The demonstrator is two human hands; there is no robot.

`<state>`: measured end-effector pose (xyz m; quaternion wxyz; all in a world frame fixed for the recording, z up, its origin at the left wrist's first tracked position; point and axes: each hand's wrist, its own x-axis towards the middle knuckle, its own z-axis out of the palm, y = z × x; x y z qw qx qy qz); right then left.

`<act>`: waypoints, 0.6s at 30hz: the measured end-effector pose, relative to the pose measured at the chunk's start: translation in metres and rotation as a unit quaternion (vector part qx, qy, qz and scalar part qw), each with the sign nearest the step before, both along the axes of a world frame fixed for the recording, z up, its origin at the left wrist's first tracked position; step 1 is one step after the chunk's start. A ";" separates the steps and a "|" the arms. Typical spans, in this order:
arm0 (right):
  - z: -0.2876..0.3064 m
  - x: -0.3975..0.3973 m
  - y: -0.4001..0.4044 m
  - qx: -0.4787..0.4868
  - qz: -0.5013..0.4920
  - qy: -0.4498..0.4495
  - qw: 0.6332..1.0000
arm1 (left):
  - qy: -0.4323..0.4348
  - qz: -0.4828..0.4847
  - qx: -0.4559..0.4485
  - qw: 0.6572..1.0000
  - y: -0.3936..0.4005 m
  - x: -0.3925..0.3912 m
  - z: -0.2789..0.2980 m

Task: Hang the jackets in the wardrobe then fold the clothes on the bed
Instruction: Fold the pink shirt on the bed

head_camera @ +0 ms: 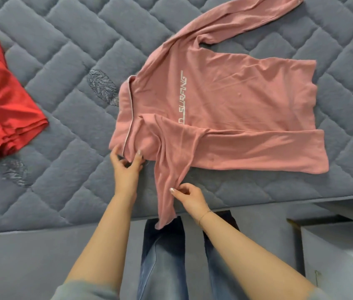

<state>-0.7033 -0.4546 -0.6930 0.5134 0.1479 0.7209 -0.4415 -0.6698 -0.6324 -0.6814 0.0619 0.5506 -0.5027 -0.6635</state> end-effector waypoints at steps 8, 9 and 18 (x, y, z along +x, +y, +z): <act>-0.001 0.011 -0.003 0.091 -0.119 0.008 0.989 | -0.089 -0.114 -0.138 0.980 -0.062 0.027 -0.008; -0.001 0.010 0.000 0.095 -0.124 0.006 0.988 | -0.101 -0.132 -0.160 0.973 -0.070 0.030 -0.009; 0.041 -0.013 0.020 0.112 -0.076 0.119 0.984 | -0.150 -0.051 -0.103 0.982 -0.025 0.025 0.024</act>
